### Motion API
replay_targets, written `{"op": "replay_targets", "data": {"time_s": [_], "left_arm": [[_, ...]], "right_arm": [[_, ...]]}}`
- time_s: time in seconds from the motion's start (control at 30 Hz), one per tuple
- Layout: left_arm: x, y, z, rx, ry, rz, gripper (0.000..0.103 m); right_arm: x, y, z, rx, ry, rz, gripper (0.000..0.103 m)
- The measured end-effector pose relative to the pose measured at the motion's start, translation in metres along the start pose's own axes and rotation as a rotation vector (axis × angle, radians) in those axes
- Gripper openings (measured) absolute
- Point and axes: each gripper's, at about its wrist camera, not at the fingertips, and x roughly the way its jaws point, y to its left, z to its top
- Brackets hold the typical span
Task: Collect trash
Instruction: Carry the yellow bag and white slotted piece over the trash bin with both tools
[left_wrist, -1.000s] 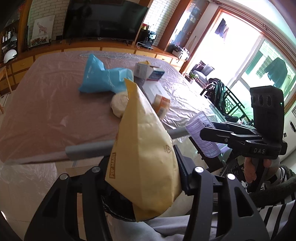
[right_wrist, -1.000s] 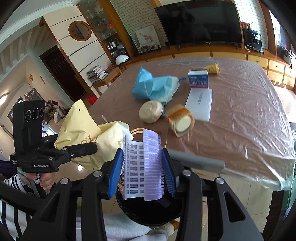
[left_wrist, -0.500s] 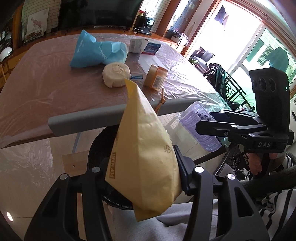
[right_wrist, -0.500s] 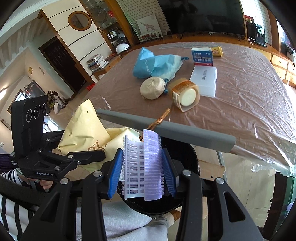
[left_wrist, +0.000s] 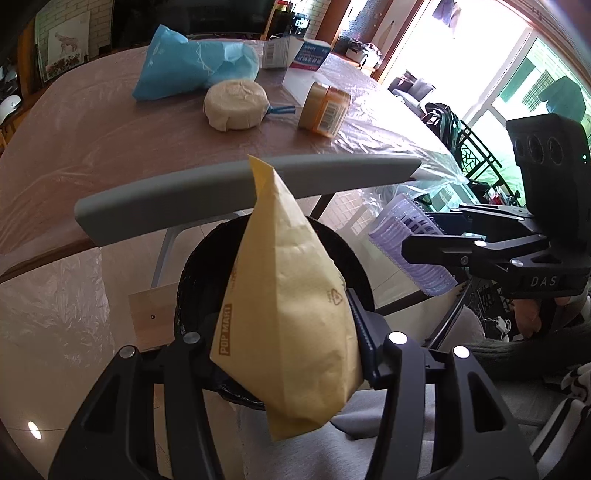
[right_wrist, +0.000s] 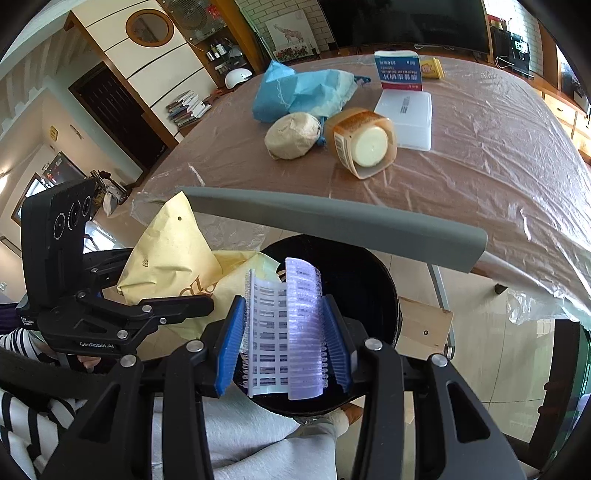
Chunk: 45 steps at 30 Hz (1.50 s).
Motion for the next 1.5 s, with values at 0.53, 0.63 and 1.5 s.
{"op": "replay_targets", "data": {"time_s": [0.53,0.63,1.5], "left_arm": [[0.033,-0.005,0.001,0.027,0.070,0.060,0.054],[0.038,-0.005,0.000,0.029,0.081,0.063,0.054],[0.088,0.012,-0.005,-0.010,0.190,0.037,0.054]], "right_arm": [[0.037,-0.014,-0.009,0.018,0.064,-0.054,0.041],[0.046,-0.015,-0.010,0.011,0.078,-0.066,0.041],[0.082,-0.024,-0.023,0.046,0.117,-0.151,0.041]]}}
